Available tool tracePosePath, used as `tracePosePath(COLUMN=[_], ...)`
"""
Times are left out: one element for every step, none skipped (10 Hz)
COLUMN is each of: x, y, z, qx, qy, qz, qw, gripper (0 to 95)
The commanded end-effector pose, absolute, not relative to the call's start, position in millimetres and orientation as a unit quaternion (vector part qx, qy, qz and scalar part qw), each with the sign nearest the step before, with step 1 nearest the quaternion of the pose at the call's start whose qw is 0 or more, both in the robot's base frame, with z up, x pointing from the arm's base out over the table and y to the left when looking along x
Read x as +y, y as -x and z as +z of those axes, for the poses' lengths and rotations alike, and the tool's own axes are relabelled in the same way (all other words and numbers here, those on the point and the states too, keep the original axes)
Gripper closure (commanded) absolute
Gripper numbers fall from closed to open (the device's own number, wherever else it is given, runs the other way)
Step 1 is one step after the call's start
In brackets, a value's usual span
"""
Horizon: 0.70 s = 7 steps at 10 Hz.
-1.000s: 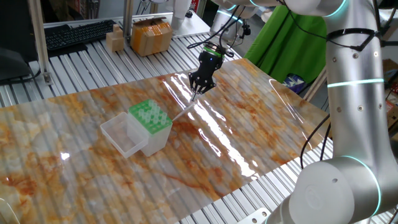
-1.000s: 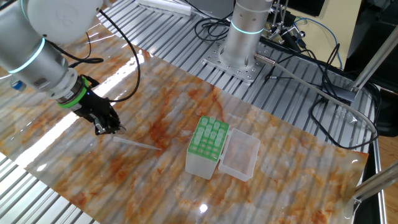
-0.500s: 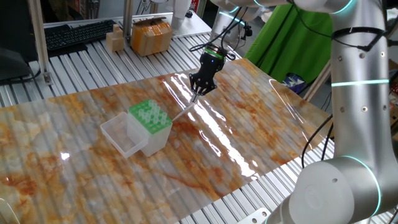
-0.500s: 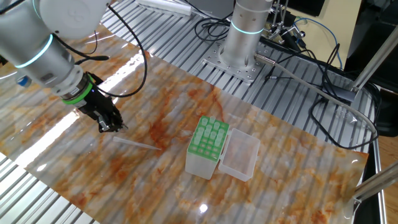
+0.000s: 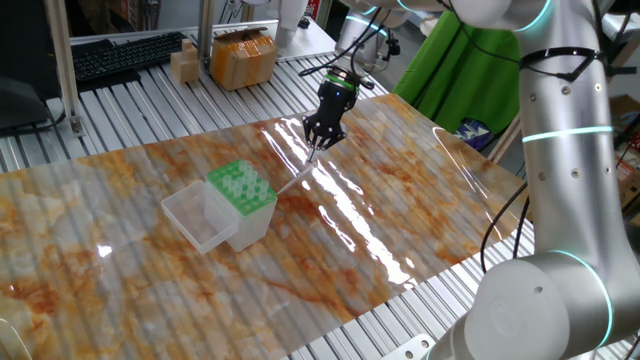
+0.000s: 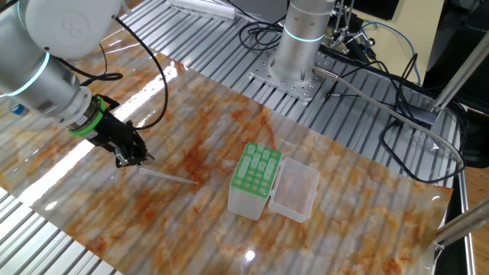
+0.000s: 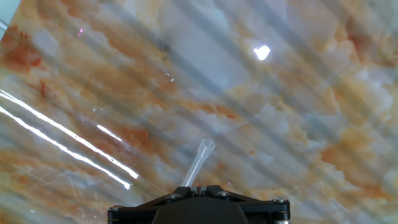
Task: Insert a large pipette tip into the holder for large pipette tips
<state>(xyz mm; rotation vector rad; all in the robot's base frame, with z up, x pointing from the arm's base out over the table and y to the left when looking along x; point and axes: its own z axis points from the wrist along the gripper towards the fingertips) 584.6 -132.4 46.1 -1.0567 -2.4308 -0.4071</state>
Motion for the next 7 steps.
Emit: tracePosePath(x=[-132.0,-132.0,-131.9,-131.8,-131.7,-131.7,-131.7], y=[-583.8,-583.9,-584.2,-584.6,-584.2,-584.2,-584.2], z=[46.0,45.9,45.2,44.6,44.5,44.5,44.5], qx=[-0.887,-0.888,-0.888,-0.888,-0.888,-0.89,-0.89], qy=[0.376,0.374,0.374,0.375,0.373,0.37,0.37], qz=[-0.147,-0.147,-0.146,-0.145,-0.147,-0.147,-0.148], qw=[0.225,0.225,0.224,0.224,0.224,0.223,0.221], gripper=[76.0,95.0,95.0,95.0,95.0,95.0,95.0])
